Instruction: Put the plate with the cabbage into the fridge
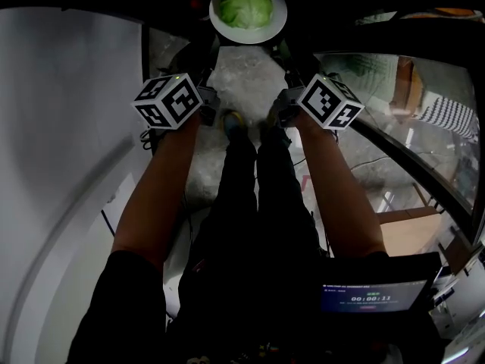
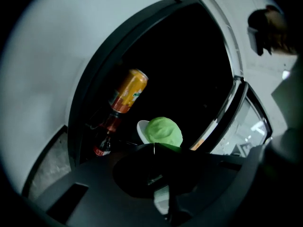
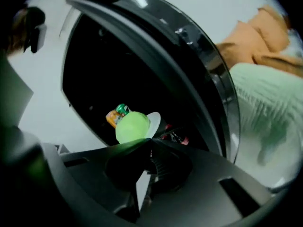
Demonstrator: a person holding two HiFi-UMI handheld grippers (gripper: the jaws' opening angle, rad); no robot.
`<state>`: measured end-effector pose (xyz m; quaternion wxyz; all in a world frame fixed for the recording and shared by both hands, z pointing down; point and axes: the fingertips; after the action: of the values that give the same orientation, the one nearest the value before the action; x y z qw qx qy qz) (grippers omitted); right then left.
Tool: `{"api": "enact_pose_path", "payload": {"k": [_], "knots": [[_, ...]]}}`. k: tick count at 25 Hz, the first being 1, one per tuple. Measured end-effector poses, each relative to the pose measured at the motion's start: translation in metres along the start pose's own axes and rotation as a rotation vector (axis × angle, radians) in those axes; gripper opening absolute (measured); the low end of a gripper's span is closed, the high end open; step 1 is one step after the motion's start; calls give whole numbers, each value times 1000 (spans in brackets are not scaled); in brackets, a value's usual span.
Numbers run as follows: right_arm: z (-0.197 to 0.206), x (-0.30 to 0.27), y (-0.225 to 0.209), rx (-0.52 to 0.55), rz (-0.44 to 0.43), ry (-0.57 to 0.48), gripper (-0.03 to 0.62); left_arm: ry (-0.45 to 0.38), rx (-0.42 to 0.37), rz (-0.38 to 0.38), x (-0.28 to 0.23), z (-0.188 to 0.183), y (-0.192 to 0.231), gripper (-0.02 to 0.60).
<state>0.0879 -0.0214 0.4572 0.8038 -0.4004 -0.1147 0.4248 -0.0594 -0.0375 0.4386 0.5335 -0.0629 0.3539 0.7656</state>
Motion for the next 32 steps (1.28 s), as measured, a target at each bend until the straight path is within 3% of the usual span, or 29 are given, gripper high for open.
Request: {"api": "enact_pose_path", "payload": {"k": [4,8,32], "knots": [[5,-1,14,315,36,110,5,-32,-230,-24,2,6,-13,3],[14,-9,26,436,12,161,6,-29,-309,-19,1,14,-21,3],[14,-27,36,461,-24,184,6,-13,-328,-16,-10,12,-22,3]]}}
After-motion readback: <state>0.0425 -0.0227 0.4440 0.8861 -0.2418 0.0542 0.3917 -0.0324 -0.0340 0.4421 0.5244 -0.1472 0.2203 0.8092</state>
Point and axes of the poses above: the fingertips, and each gripper's own axes: x backward along the fingers, y to its left, z out of its underside, and after that the axes turned 14 degrees about -z, right-handed
